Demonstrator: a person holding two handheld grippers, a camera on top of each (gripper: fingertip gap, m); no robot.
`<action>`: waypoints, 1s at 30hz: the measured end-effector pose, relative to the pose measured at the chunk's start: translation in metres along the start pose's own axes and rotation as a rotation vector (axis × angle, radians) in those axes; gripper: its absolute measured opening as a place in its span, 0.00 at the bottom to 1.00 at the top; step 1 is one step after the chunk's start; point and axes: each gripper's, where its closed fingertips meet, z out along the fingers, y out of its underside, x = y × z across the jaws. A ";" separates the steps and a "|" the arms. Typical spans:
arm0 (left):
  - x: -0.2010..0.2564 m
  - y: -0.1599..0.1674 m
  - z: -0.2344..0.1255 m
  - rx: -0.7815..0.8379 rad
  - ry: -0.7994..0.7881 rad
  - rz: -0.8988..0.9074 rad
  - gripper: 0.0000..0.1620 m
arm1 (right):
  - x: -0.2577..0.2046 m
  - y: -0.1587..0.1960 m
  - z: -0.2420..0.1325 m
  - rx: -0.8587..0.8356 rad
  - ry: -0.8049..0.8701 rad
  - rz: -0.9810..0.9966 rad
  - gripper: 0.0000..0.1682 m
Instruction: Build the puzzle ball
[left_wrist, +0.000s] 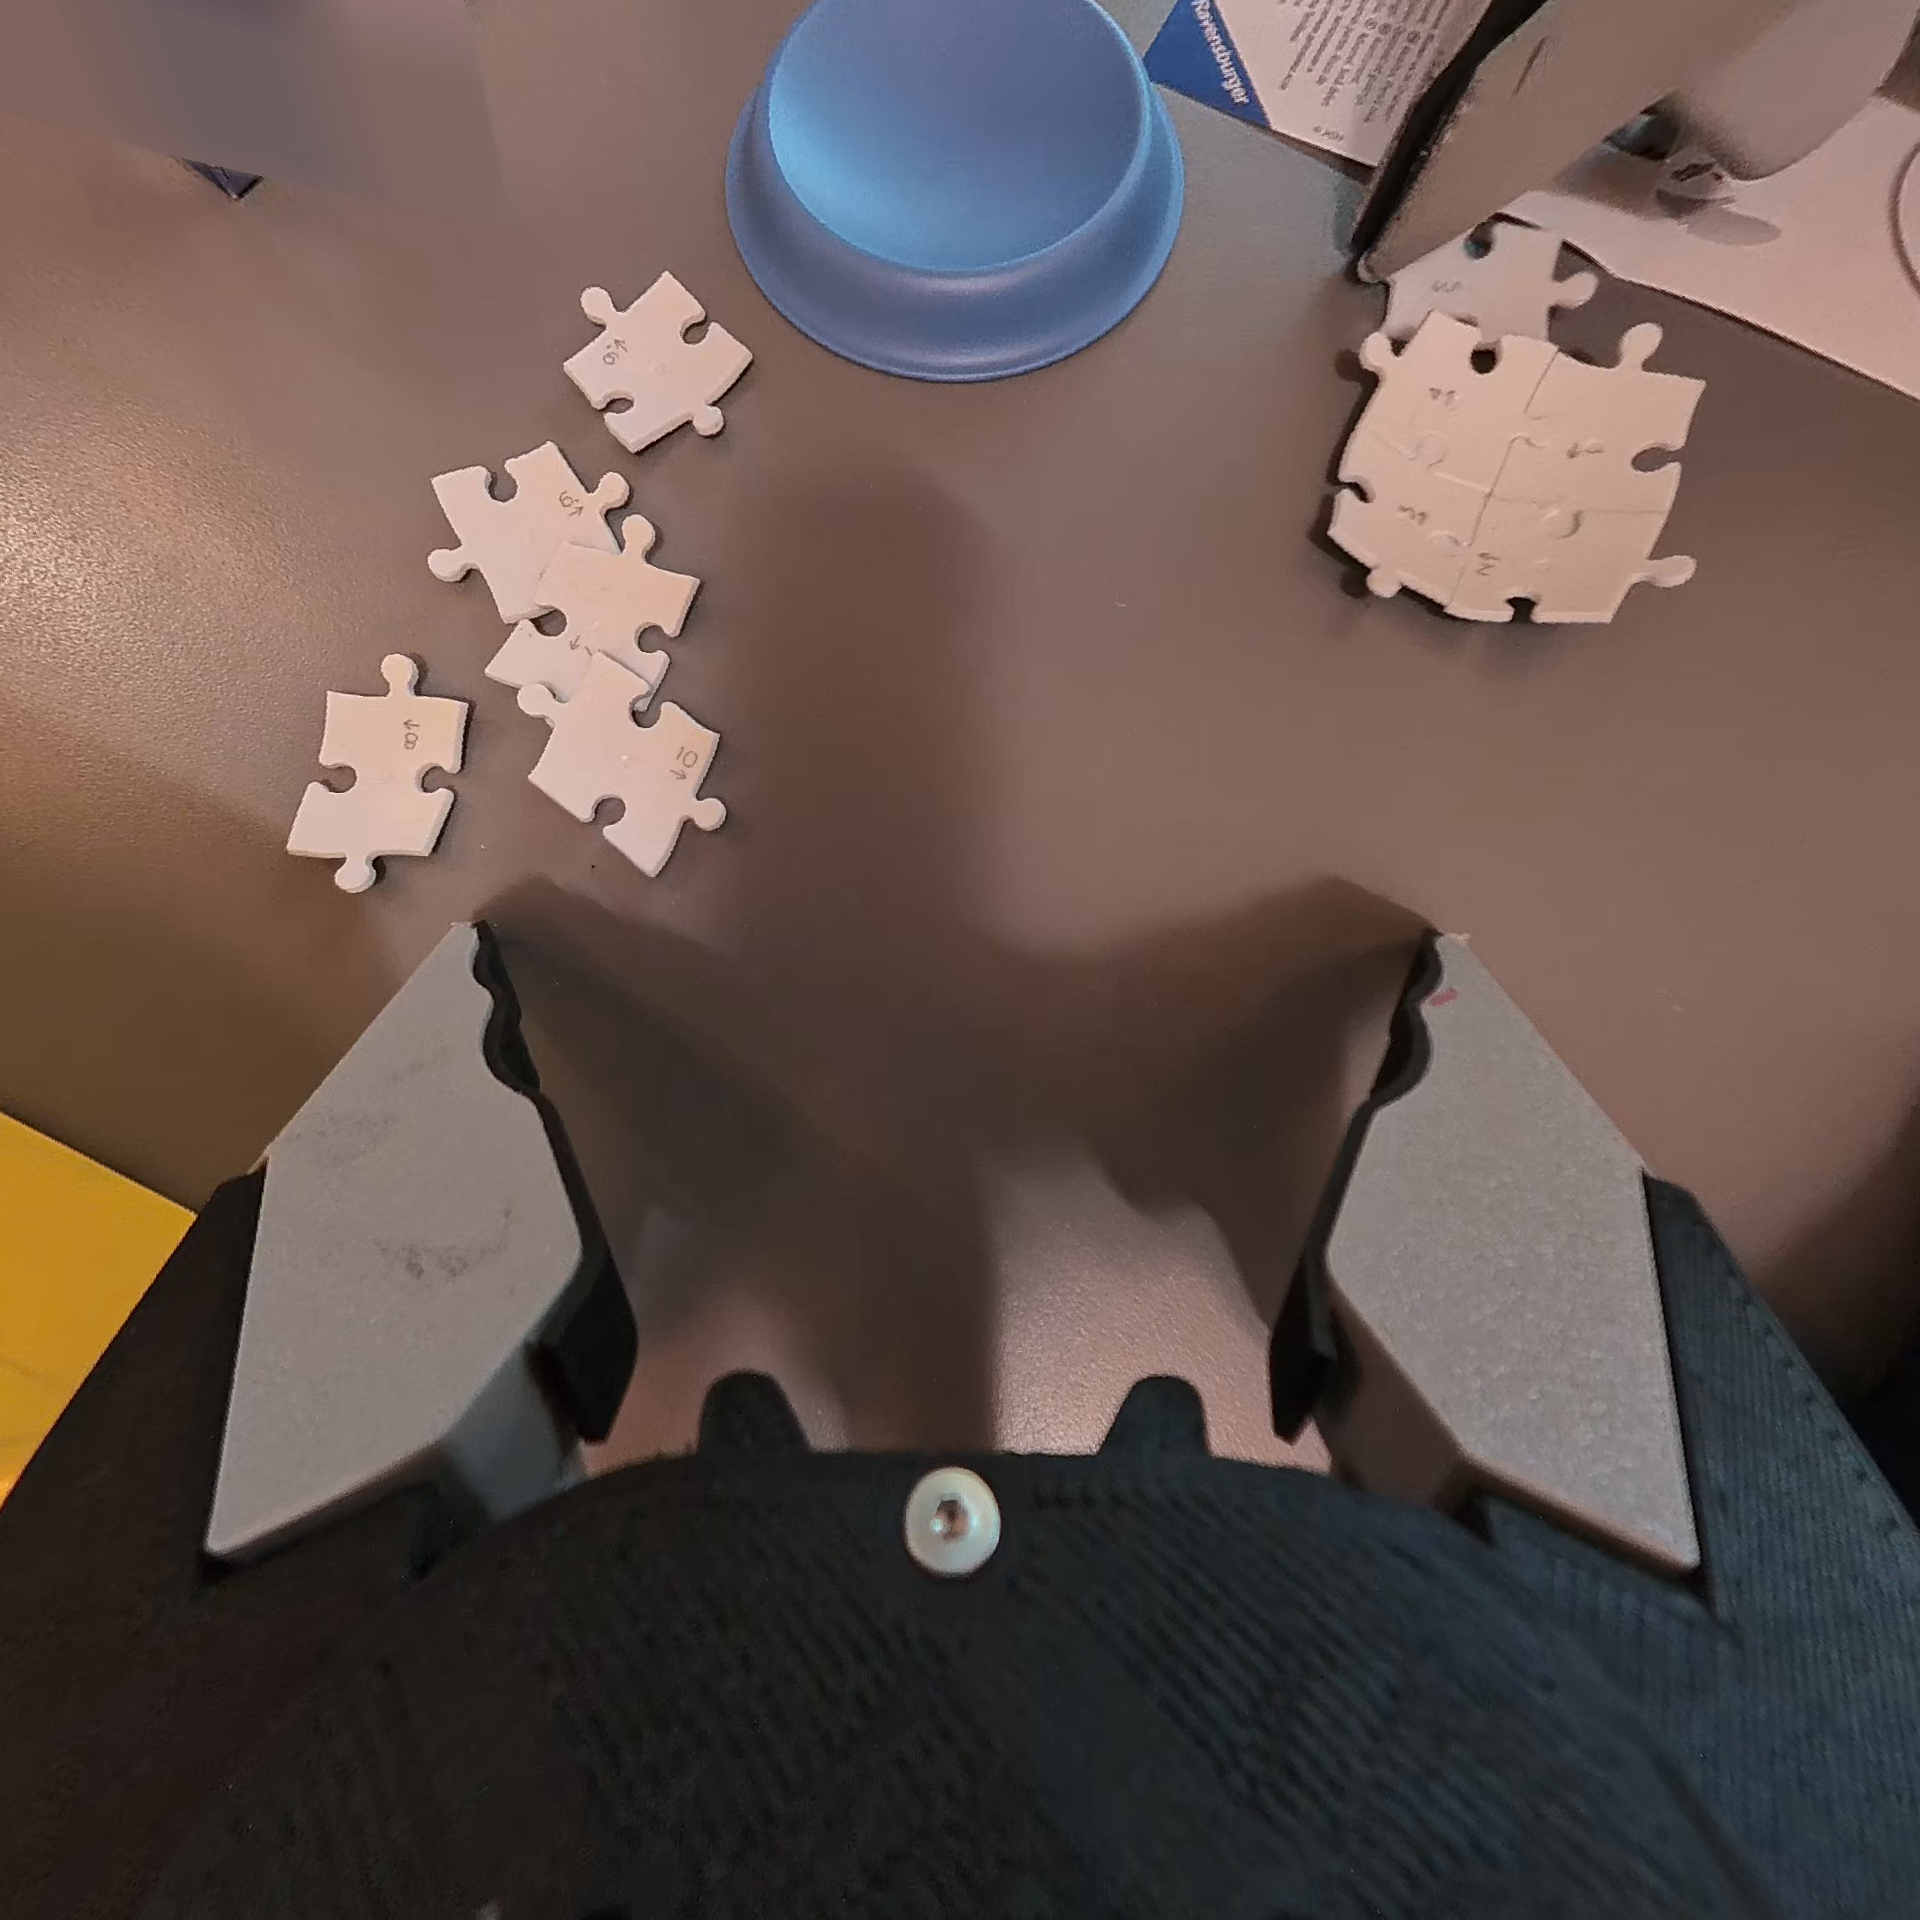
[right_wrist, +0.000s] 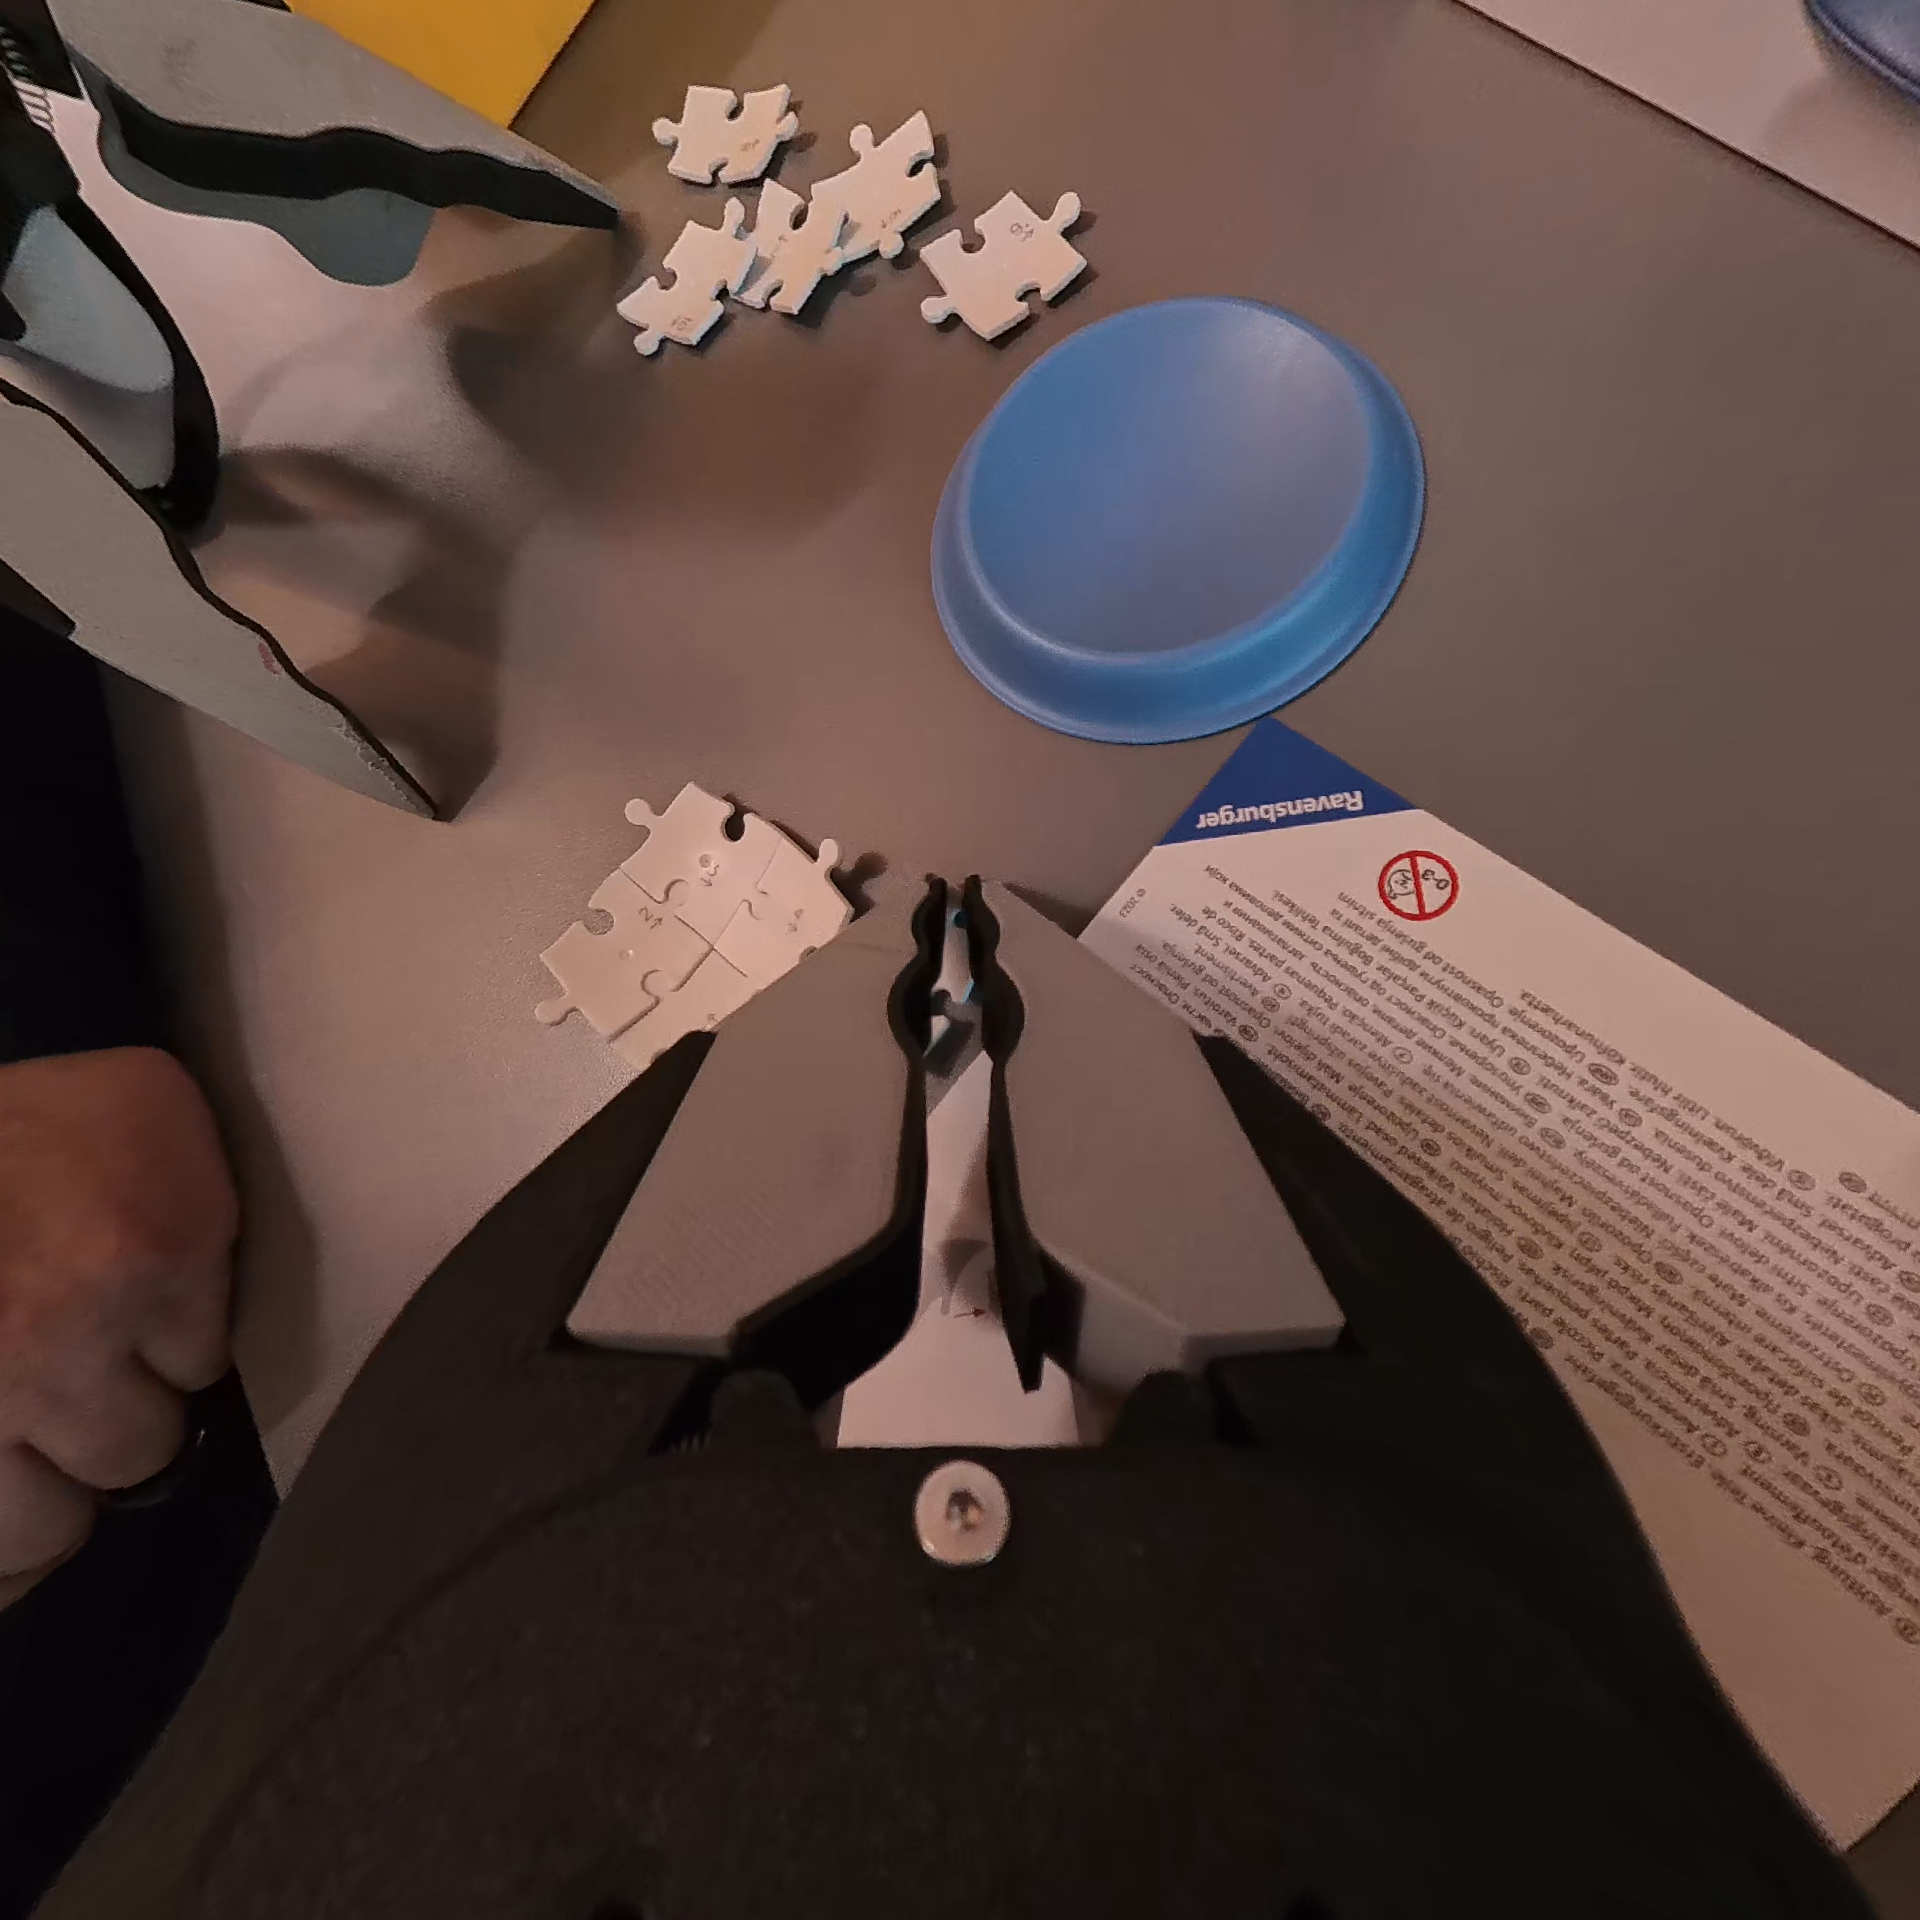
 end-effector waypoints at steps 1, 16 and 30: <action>0.000 0.000 0.000 0.000 0.000 0.000 0.98 | 0.000 0.000 0.000 -0.001 0.002 -0.001 0.00; 0.000 0.000 0.000 0.000 0.000 0.000 0.98 | 0.012 -0.012 -0.017 0.092 0.041 0.061 0.00; 0.000 0.000 0.000 0.000 0.000 0.000 0.98 | 0.009 -0.004 -0.037 -0.008 0.149 -0.107 0.00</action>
